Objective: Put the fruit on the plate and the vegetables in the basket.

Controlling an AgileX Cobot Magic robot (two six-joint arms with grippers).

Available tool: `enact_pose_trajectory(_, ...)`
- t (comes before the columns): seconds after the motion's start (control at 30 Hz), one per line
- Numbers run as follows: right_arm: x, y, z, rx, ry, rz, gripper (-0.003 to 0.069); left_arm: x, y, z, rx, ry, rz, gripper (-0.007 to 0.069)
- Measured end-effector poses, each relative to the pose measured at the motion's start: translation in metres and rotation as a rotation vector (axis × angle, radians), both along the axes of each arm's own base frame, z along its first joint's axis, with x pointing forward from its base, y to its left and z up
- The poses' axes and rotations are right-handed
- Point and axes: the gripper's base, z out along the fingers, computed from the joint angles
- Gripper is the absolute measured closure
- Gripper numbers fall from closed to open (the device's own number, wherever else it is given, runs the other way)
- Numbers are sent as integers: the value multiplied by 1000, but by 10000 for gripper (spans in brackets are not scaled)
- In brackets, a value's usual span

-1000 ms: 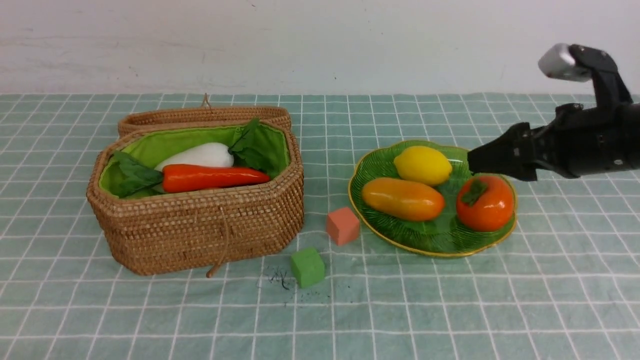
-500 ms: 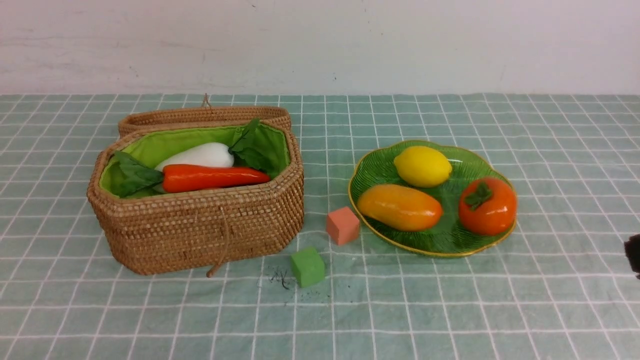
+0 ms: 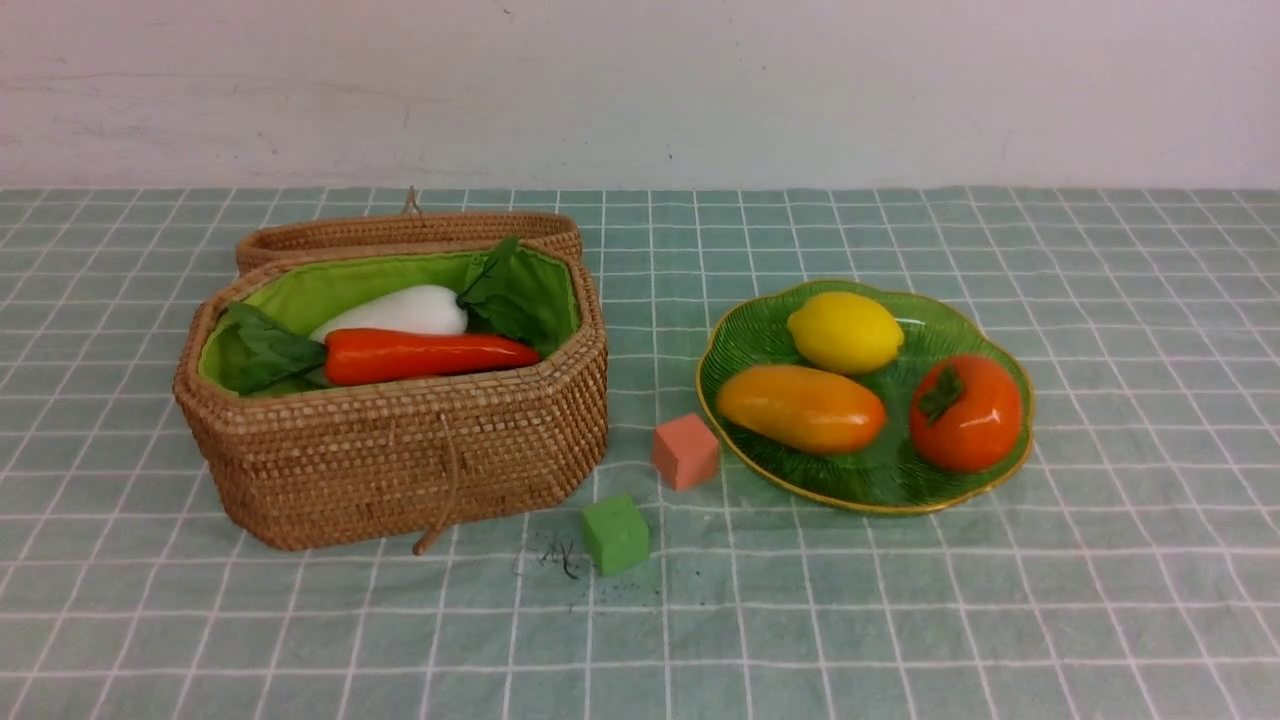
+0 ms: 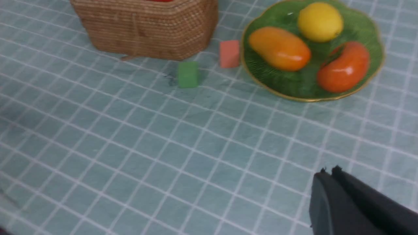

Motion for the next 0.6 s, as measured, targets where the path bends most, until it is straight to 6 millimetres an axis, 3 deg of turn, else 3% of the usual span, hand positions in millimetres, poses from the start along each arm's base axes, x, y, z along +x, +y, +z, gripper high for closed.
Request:
enact_pose_trajectory(0.13,-9,-14,-19,-77,-140,-189,669,0,0,0,0,0,0,386)
enact_pose_trajectory(0.23,-8,-25,-51,-100,-172,-321,666,0,0,0,0,0,0,386)
enact_pose_trajectory(0.33,-10,-34,-101,-37,-251,-455,666,0,0,0,0,0,0,386)
enact_pose_trajectory(0.57,3,-37,-171,96,-322,-529,664,0,0,0,0,-1,0,386)
enact_pose_trajectory(0.6,4,-37,-173,99,-319,-530,664,0,0,0,0,-1,0,386)
